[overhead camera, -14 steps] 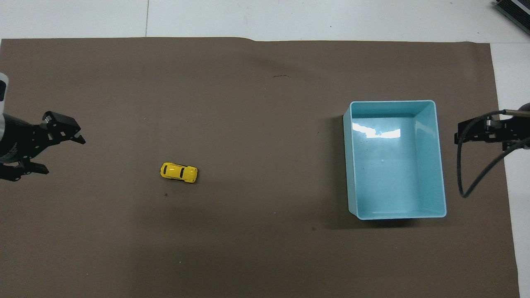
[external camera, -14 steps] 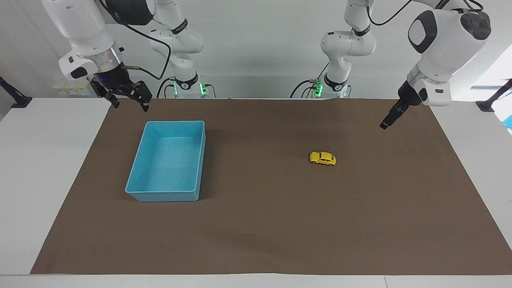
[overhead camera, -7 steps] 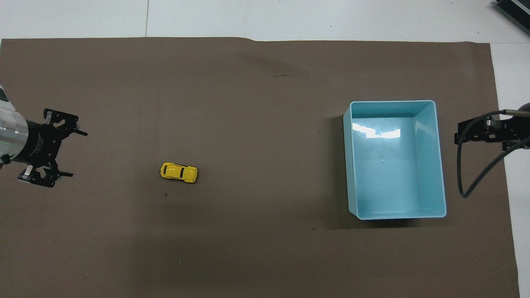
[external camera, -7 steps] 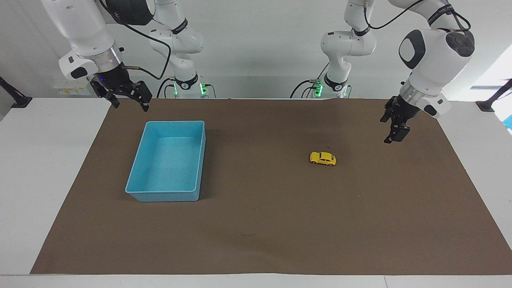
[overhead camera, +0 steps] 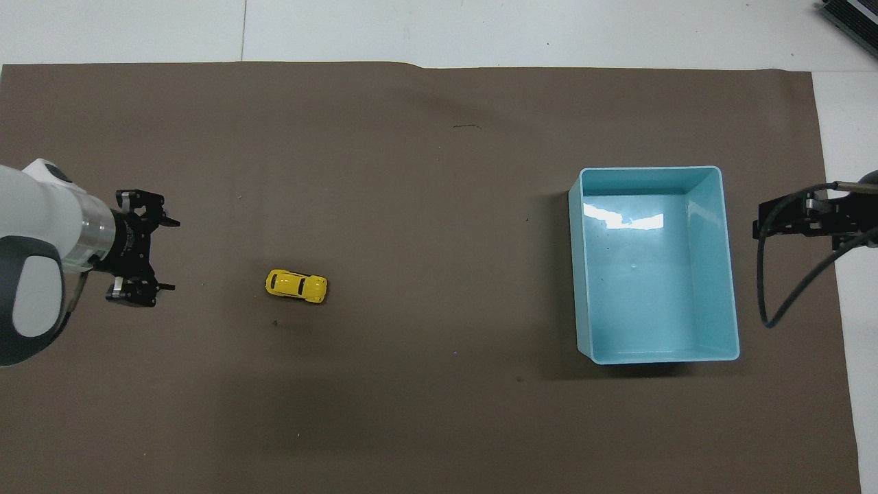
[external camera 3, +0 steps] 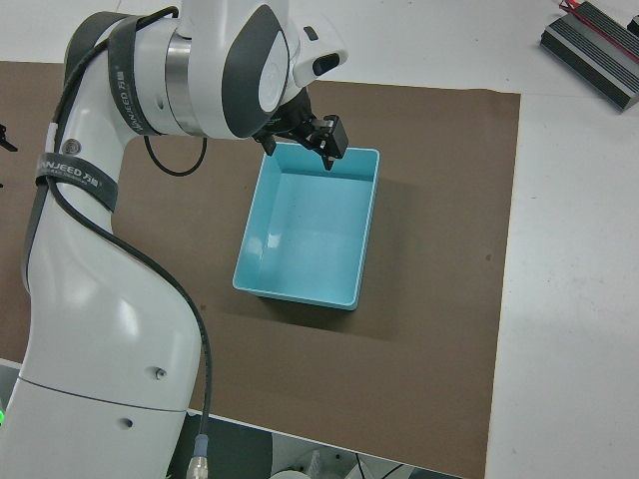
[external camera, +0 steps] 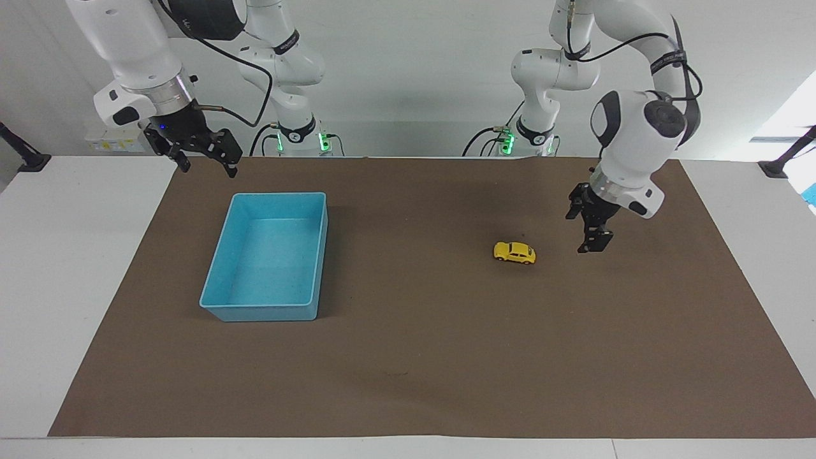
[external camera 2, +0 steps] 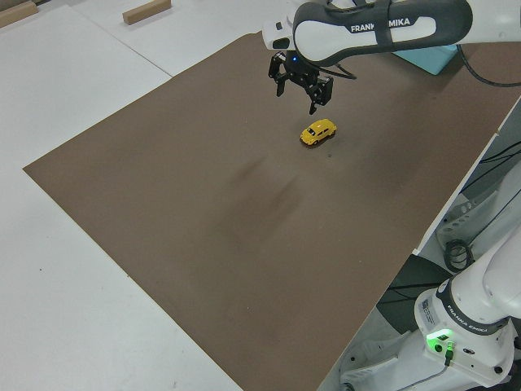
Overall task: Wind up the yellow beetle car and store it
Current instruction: 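Move the left gripper toward the yellow toy car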
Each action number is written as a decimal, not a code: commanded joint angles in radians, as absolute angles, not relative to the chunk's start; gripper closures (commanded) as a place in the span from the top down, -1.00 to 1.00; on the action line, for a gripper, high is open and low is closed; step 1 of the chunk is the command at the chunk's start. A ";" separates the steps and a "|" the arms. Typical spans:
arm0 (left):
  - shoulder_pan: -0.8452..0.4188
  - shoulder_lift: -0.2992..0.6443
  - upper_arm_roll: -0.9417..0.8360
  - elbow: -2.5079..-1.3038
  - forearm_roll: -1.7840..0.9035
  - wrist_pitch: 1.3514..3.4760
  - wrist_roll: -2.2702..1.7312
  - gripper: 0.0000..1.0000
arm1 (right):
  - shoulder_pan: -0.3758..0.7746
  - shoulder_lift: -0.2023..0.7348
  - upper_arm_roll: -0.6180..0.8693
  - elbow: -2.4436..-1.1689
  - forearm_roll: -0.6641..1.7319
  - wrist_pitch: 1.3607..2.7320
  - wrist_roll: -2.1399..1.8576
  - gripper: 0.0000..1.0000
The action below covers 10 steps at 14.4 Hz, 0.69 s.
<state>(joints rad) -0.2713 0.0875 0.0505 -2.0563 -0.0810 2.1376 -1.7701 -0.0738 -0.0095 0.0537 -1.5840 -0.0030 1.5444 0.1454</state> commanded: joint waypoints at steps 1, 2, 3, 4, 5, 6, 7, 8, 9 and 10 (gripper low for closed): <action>-0.330 0.133 0.066 -2.089 -0.078 2.204 -1.838 1.00 | -0.084 -0.023 0.060 -1.601 0.014 1.563 0.140 1.00; -0.347 0.136 0.066 -2.115 -0.078 2.229 -1.845 1.00 | -0.084 -0.023 0.060 -1.601 0.014 1.565 0.140 1.00; -0.365 0.124 0.066 -2.158 -0.078 2.258 -1.848 1.00 | -0.084 -0.023 0.060 -1.601 0.014 1.563 0.140 1.00; -0.374 0.114 0.066 -2.192 -0.078 2.282 -1.838 1.00 | -0.084 -0.023 0.060 -1.601 0.014 1.563 0.140 1.00; -0.374 0.103 0.063 -2.212 -0.078 2.307 -1.832 1.00 | -0.084 -0.023 0.060 -1.601 0.014 1.563 0.140 1.00; -0.373 0.103 0.066 -2.217 -0.078 2.322 -1.832 1.00 | -0.084 -0.023 0.060 -1.601 0.014 1.563 0.140 1.00; -0.376 0.127 0.066 -2.215 -0.078 2.335 -1.847 1.00 | -0.084 -0.023 0.060 -1.601 0.014 1.563 0.140 1.00; -0.383 0.143 0.063 -2.217 -0.080 2.353 -1.853 1.00 | -0.084 -0.023 0.060 -1.601 0.014 1.563 0.140 1.00; -0.385 0.144 0.066 -2.214 -0.080 2.350 -1.867 1.00 | -0.084 -0.023 0.060 -1.601 0.014 1.563 0.140 1.00; -0.385 0.146 0.066 -2.210 -0.080 2.350 -1.876 1.00 | -0.084 -0.023 0.060 -1.601 0.014 1.563 0.140 1.00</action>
<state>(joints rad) -0.3604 0.1553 0.0486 -2.1886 -0.0810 2.3222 -1.8444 -0.0738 -0.0096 0.0537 -1.5840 -0.0030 1.5444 0.1454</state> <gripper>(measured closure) 0.000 0.000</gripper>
